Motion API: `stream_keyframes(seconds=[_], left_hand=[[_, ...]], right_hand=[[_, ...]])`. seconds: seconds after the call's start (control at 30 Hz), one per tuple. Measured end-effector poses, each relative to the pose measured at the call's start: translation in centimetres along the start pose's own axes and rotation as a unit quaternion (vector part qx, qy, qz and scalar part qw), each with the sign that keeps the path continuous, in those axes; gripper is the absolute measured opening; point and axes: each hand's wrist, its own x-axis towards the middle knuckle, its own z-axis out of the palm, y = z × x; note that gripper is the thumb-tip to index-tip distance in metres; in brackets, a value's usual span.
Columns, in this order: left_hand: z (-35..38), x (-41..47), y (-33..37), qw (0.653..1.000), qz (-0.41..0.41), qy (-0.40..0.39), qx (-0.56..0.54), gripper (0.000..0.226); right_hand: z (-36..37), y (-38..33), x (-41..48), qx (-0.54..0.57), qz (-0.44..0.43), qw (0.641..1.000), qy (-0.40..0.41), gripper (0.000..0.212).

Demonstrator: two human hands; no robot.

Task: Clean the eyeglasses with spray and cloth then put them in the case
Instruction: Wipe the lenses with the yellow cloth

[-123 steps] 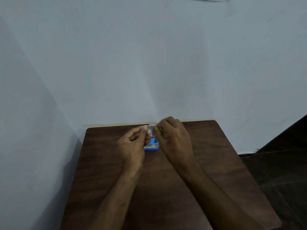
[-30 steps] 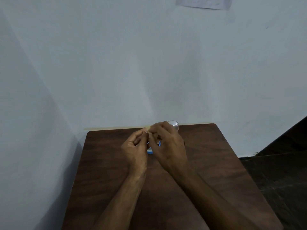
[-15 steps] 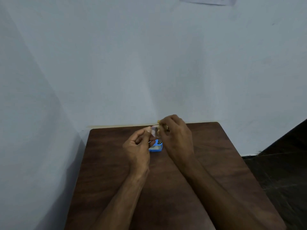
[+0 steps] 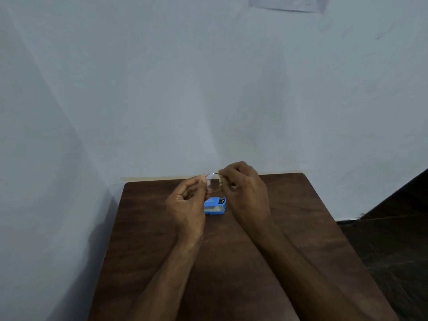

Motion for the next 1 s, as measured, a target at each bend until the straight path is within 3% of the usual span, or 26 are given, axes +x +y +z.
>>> stream_keyframes(seconds=[0.2, 0.37, 0.53, 0.73, 0.9, 1.0], left_hand=[[0.2, -0.2, -0.2, 1.0, -0.009, 0.01, -0.021, 0.01], [0.5, 0.0, -0.3, 0.998, -0.035, 0.028, -0.049, 0.012], [0.3, 0.3, -0.3, 0.996, -0.057, 0.029, -0.068, 0.009], [0.4, 0.2, -0.3, 0.994, -0.07, 0.027, -0.077, 0.011], [0.3, 0.1, -0.7, 0.994, -0.077, 0.026, -0.079, 0.017], [0.5, 0.0, -0.7, 0.994, -0.077, 0.023, -0.078, 0.014]], right_hand=[[-0.8, 2.4, 0.8, -0.015, 0.049, 0.997, 0.058, 0.012], [-0.6, 1.4, -1.5, 0.001, -0.015, 1.0, 0.02, 0.015], [-1.1, 3.1, -0.2, -0.013, 0.032, 0.997, 0.062, 0.013], [-1.0, 2.2, -1.1, -0.013, -0.026, 0.999, 0.02, 0.006], [-1.6, 2.9, 0.8, -0.004, 0.031, 0.998, 0.058, 0.009], [-1.1, 2.0, 0.4, -0.012, -0.018, 1.0, 0.021, 0.008]])
